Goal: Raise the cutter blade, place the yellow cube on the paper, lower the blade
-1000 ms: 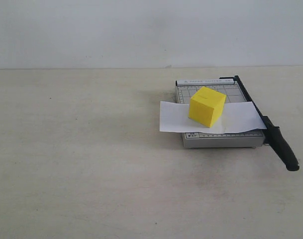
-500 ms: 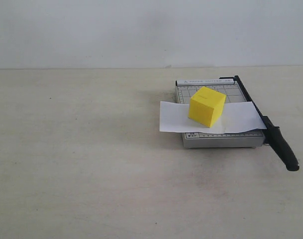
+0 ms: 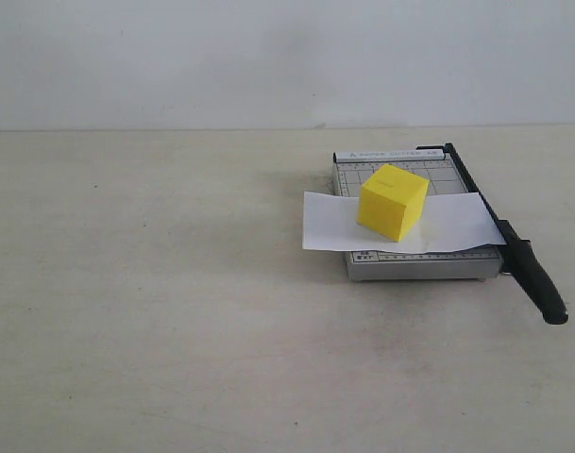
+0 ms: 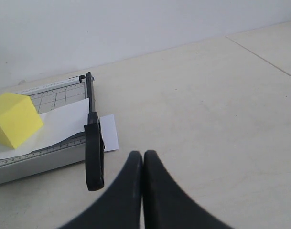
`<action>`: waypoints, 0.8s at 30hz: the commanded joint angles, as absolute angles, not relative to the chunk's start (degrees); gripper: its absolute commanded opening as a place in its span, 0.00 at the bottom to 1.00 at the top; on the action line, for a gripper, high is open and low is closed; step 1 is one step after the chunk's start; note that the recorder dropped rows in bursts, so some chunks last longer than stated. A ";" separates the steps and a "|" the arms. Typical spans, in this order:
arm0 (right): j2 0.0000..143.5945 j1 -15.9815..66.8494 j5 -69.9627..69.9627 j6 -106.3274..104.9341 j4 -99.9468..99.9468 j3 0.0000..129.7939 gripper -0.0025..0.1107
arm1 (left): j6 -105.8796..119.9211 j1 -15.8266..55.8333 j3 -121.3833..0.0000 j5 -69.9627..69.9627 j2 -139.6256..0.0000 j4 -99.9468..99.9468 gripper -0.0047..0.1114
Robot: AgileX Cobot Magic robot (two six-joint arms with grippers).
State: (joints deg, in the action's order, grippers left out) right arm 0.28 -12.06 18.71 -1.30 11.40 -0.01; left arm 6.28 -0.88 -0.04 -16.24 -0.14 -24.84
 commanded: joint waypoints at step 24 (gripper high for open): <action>0.00 -11.95 18.43 -1.43 11.25 0.00 0.03 | 8.57 -0.83 0.00 -19.51 0.00 -21.45 0.08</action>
State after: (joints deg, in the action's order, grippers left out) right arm 0.28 -12.06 18.71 -1.30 11.40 -0.01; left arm 8.19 -0.88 -0.04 -19.63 -0.14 -21.84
